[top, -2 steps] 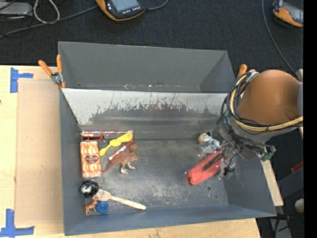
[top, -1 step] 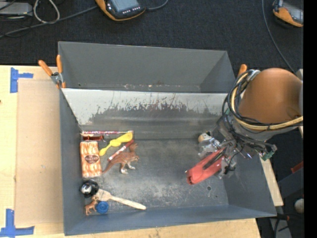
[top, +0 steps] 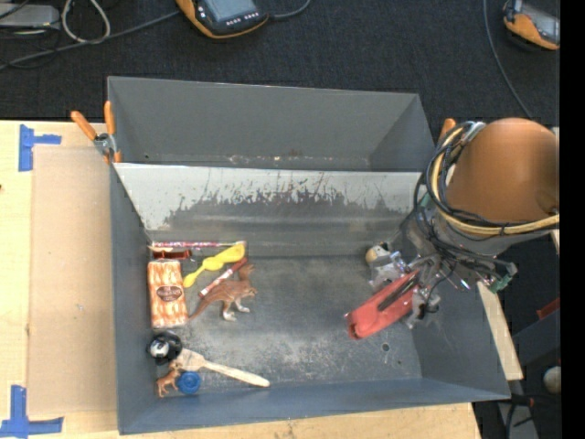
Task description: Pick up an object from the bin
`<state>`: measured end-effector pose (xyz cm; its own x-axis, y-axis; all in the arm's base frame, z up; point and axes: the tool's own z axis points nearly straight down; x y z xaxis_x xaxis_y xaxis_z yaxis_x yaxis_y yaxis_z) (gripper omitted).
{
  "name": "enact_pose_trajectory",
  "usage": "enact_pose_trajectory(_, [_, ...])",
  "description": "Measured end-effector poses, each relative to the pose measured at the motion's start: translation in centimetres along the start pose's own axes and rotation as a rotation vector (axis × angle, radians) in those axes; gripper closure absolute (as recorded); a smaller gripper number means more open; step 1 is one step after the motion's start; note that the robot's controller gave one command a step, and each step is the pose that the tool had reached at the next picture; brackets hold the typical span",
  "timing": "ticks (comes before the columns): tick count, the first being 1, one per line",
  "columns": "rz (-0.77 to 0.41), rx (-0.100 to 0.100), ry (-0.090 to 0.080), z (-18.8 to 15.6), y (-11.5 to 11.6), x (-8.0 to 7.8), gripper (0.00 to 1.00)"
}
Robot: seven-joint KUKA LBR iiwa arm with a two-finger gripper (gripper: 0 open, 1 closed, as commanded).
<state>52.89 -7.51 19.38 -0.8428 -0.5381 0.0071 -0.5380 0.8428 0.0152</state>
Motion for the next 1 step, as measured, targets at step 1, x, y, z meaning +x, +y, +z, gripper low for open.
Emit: enact_pose_trajectory(1, [0.001, 0.002, -0.003, -2.40, 0.02, -0.09, 1.00])
